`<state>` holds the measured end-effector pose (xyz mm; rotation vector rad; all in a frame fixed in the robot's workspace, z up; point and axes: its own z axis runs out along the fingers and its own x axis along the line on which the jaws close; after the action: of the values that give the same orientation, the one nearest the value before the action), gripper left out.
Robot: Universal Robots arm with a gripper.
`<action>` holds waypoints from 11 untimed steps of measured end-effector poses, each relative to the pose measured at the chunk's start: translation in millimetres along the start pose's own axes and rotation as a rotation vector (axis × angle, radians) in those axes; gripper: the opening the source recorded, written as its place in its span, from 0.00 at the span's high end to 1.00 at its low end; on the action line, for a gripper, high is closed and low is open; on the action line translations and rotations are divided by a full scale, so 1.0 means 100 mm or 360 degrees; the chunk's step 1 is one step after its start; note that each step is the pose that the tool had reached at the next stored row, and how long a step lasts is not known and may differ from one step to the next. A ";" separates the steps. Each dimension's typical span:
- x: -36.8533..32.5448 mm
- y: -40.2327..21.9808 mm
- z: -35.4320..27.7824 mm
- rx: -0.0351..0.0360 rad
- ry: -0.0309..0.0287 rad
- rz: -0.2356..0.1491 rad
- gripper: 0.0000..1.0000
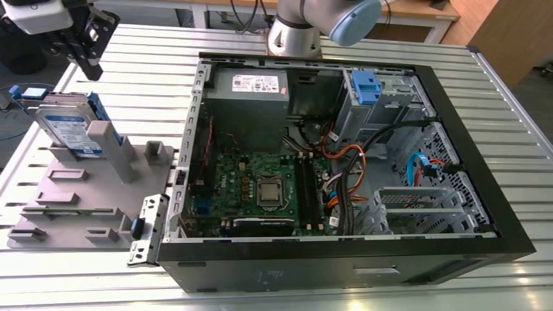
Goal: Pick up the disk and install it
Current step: 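Reach for the disk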
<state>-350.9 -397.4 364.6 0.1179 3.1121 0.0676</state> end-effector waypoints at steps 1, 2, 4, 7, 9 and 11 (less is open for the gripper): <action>0.014 -0.001 0.000 0.0000 0.00000 0.0000 0.89; 0.027 -0.002 0.000 0.0000 0.00001 0.0000 0.89; 0.049 -0.004 0.001 0.0000 0.00000 0.0000 0.89; 0.055 -0.004 0.001 0.0000 -0.00001 0.0000 0.89; 0.058 -0.004 0.000 0.0000 0.00000 0.0000 0.89; 0.058 -0.004 0.000 0.0000 0.00000 0.0000 0.89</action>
<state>-356.8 -397.4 364.4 0.1179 3.1121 0.0676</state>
